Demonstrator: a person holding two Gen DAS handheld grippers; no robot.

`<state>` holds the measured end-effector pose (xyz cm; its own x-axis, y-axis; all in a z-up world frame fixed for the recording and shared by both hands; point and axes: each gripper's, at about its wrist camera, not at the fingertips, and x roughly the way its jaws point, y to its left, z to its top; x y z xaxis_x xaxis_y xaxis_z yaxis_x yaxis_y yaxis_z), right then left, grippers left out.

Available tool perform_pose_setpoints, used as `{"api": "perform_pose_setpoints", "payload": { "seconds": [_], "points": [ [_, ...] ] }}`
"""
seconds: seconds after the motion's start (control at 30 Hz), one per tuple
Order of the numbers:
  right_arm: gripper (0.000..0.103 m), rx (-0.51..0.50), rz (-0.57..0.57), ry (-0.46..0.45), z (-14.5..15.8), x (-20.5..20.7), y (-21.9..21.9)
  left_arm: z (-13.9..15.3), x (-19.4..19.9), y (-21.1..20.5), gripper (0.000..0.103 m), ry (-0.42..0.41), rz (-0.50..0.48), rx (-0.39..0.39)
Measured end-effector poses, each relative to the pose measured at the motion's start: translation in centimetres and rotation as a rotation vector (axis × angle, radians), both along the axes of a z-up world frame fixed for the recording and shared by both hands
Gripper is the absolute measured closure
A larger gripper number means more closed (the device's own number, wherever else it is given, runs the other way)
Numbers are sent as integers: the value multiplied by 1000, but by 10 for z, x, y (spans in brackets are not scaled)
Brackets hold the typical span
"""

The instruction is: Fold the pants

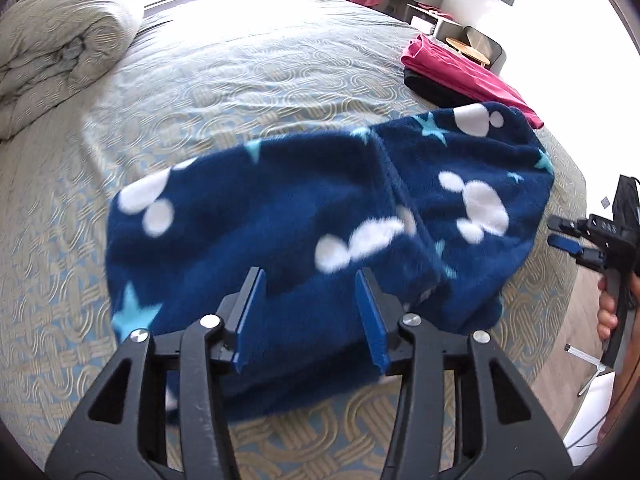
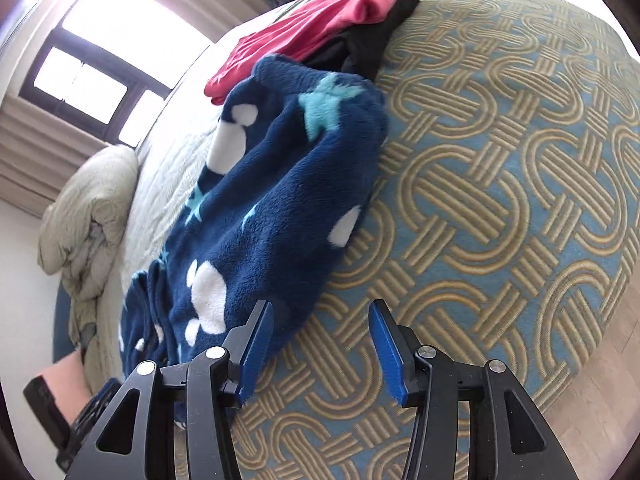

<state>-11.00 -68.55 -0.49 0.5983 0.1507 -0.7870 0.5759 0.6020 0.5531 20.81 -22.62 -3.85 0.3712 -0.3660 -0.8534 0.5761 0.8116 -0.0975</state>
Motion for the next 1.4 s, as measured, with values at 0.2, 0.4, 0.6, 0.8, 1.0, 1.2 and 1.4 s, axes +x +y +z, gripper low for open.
{"api": "perform_pose_setpoints", "payload": {
  "seconds": [0.2, 0.4, 0.6, 0.8, 1.0, 1.2, 1.4],
  "points": [
    [43, 89, -75, -63, -6, -6, -26, -21, 37, -45, 36, 101, 1, 9],
    [39, 121, -112, -87, -12, 12, -43, -55, 43, -69, 30, 61, 34, 110],
    [38, 91, -47, -54, -12, 45, -33, -33, 44, -63, 30, 107, 31, 33],
    [38, 104, -31, -45, -26, 49, -25, -36, 42, -79, 30, 85, -25, 67],
    [38, 109, -1, -61, -20, 30, -17, -26, 11, -45, 30, 58, -35, 29],
    [38, 67, 40, -74, -16, 25, -16, -6, -25, 47, 30, 78, 60, -44],
    [31, 142, -66, -149, -28, 48, -54, -13, -20, 111, 30, 115, 267, -39]
  ]
}}
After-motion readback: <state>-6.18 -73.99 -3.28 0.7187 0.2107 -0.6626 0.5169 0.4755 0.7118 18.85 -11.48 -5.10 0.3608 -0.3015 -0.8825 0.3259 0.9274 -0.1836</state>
